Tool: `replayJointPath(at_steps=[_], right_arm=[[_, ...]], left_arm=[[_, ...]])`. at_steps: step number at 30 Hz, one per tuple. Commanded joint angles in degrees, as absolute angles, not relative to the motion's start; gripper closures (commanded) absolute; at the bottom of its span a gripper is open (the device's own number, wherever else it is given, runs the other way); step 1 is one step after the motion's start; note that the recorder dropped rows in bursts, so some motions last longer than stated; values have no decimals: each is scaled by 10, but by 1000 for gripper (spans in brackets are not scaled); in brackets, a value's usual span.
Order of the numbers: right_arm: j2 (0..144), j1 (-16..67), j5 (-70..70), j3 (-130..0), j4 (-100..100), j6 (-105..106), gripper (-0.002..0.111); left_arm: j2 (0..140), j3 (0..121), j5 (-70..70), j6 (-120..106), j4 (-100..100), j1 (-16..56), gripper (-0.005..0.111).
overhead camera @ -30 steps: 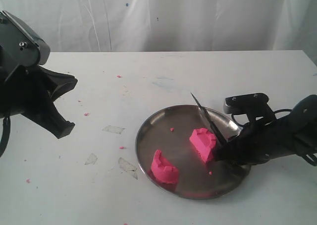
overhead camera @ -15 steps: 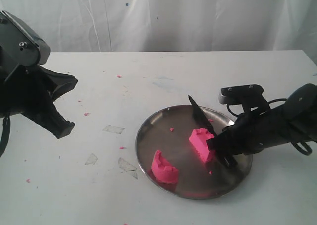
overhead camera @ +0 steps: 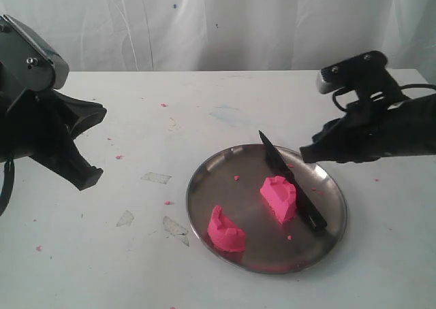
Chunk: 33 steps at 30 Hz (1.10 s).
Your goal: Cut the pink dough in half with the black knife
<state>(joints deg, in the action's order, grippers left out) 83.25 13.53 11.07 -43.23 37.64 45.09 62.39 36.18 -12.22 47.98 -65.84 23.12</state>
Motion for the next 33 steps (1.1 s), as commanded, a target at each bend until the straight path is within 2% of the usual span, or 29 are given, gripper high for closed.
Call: replayJointPath(at_steps=[1,3,11,16,23,29,31,33], right_arm=[[828,76,75,-388,362,405,100],[822,55,65,-377,362,386,108],[722,0,43,-359,363,275,108],[616,0,8,-345,361,283,108],[425,0,42,-333,347,303,108],[280,0,27,-258,334,363,108],[243,0,49,-251,334,373,108],[207,0,142,-251,340,370,108]], left_arm=[[619,357,-81,482,-665,230,107],[620,357,-64,482,-665,230,107],[620,357,5,482,-665,230,107],[620,357,7,482,-665,230,107],[620,357,7,482,-665,230,107],[620,357,7,482,-665,230,107],[620,357,7,482,-665,230,107],[620,357,7,482,-665,230,107]])
